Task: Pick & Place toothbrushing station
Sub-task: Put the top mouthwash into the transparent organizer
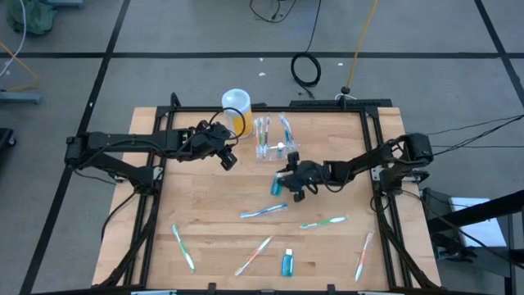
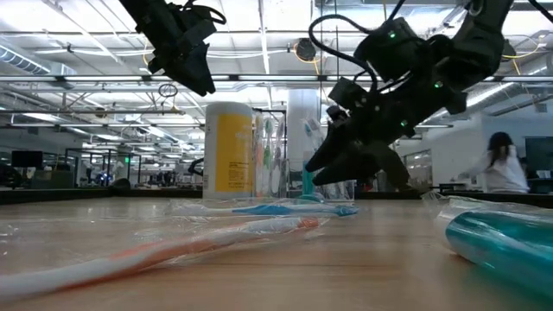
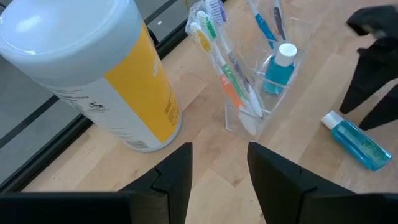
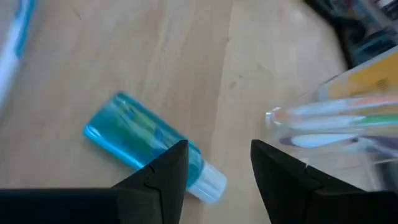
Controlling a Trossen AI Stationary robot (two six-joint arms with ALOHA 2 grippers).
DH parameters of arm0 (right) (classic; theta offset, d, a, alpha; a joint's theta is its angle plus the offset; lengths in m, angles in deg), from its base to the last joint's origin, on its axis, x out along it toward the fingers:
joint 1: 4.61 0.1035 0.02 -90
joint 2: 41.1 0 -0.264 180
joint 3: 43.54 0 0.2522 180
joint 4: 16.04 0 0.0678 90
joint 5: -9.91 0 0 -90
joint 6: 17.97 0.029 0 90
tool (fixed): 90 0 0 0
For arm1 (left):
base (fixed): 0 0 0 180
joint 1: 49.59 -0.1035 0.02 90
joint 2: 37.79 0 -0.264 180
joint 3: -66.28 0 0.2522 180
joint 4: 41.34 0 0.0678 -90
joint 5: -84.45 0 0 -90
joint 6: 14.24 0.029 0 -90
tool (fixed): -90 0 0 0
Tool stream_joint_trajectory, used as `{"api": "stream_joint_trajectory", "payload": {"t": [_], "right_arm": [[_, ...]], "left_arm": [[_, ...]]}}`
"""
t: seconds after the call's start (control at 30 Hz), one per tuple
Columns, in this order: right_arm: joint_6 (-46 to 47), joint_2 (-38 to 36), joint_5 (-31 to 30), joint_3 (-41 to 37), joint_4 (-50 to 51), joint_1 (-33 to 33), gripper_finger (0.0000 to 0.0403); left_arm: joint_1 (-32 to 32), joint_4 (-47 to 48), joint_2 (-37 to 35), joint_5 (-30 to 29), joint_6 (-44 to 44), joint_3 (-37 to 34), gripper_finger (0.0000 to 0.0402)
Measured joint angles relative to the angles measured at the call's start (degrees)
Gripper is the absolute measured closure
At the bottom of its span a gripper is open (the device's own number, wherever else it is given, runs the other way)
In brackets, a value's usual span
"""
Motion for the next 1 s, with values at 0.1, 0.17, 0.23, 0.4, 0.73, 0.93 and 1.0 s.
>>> {"api": "stream_joint_trajectory", "payload": {"t": [0.1,0.17,0.23,0.4,0.73,0.93,1.0], "right_arm": [[3.1,0.1,5.9,0.1,0.7,-2.5,0.0232],[3.2,0.1,5.3,0.1,-0.3,-3.7,0.0232],[2.4,0.1,3.0,0.2,-2.1,-4.7,0.0234],[-3.7,0.0,4.3,0.2,-5.8,-6.6,0.0238],[-11.4,6.3,8.9,1.3,-7.1,-4.7,0.0239],[-14.9,10.3,5.8,4.2,-8.1,-3.3,0.0239],[-14.8,10.2,5.7,4.3,-6.6,-2.9,0.0239]], "left_arm": [[0.0,0.0,0.0,0.0,0.0,0.0,0.0240],[0.0,0.0,0.0,0.0,0.0,0.0,0.0240],[0.0,0.0,0.0,0.0,0.0,0.0,0.0240],[0.0,0.0,0.0,0.0,0.2,0.0,0.0240],[0.0,0.0,0.0,-0.1,0.2,0.0,0.0240],[0.0,0.0,0.0,0.0,0.2,0.0,0.0240],[0.0,0.0,0.0,0.0,0.2,0.0,0.0240]]}}
